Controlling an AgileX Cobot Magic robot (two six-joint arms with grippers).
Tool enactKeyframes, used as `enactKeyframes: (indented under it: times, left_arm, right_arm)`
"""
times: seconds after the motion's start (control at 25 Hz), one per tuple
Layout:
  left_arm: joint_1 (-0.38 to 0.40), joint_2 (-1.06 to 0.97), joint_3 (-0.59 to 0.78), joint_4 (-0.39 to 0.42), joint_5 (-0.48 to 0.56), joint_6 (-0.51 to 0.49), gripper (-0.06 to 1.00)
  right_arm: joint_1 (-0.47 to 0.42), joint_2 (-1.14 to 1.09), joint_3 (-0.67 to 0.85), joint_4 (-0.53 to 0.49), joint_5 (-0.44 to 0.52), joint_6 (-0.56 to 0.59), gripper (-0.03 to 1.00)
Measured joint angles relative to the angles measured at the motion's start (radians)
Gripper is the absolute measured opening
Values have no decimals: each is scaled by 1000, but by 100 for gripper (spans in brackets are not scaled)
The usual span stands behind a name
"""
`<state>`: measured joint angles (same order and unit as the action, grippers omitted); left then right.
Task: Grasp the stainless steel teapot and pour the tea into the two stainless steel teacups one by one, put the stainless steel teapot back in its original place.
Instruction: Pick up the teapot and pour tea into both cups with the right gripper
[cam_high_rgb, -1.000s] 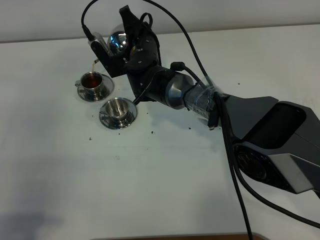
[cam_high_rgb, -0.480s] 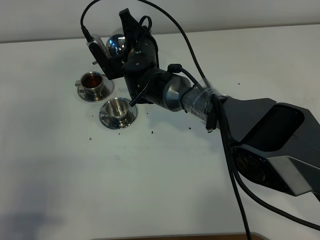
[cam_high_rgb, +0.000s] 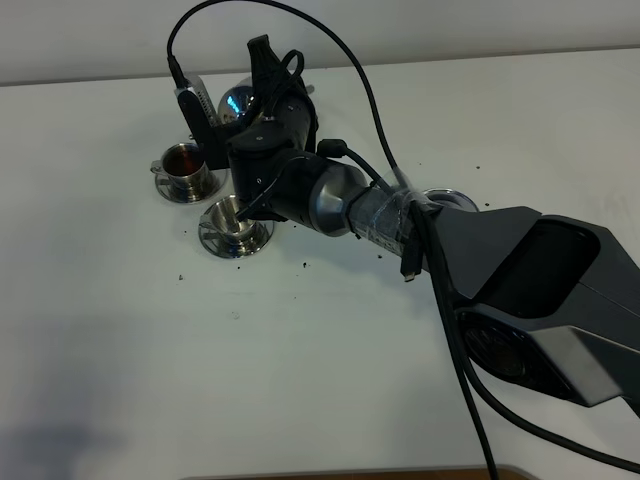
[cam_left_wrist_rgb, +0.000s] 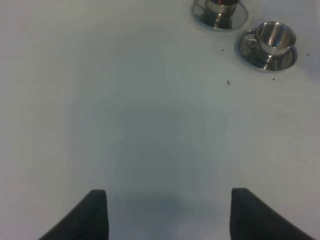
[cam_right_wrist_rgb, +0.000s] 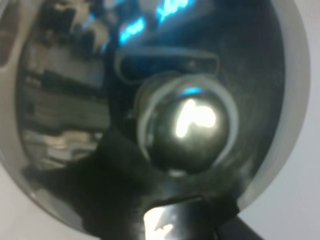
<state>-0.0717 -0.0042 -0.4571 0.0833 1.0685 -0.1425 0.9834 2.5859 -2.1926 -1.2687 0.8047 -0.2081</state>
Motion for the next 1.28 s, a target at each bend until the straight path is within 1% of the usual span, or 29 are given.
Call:
enactKeyframes:
  times: [0.08,0.4,0.56,0.72,0.92,1.0,1.16,1.28]
  left_arm:
    - [0,0,0,0,0,0,58]
    - [0,0,0,0,0,-1,58]
    - [0,0,0,0,0,-2,58]
    - [0,0,0,0,0,-2,58]
    - [0,0,0,0,0,-2,58]
    - [0,0,0,0,0,-2,58]
    - [0,0,0,0,0,-2,58]
    - [0,0,0,0,0,-2,58]
  right_arm:
    - [5,-19,0,73,9,-32,19]
    - [6,-66,-15,351,58,-229,19]
    - [5,-66,-81,454,79,-290,19]
    - [-7,-73,-167,586,120,-350,19]
    - [-44,-73,-260,749,224,-421,19]
    - [-59,-73,-281,800,258,-440,19]
    - [-87,-73,-295,901,288,-471,19]
    - [-103,-73,-295,951,311,-504,19]
